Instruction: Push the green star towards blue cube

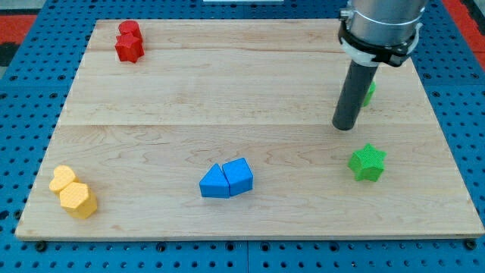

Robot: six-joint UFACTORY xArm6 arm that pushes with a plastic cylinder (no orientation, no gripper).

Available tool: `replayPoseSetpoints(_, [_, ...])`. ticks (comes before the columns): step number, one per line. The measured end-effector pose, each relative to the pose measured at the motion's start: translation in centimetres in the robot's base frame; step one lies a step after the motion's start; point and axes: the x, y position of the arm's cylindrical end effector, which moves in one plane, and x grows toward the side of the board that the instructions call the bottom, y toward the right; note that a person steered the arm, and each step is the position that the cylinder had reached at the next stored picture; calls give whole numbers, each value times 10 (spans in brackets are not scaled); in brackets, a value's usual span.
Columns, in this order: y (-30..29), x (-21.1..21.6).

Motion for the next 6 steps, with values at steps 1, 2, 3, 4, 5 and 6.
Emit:
replayPoseSetpoints(1, [7,0])
replayPoseSetpoints(2, [56,0])
replayPoseSetpoints(3, [99,0])
replayPoseSetpoints(4, [108,10])
replayPoseSetpoints(5, [123,47])
replayPoseSetpoints(6, [112,71])
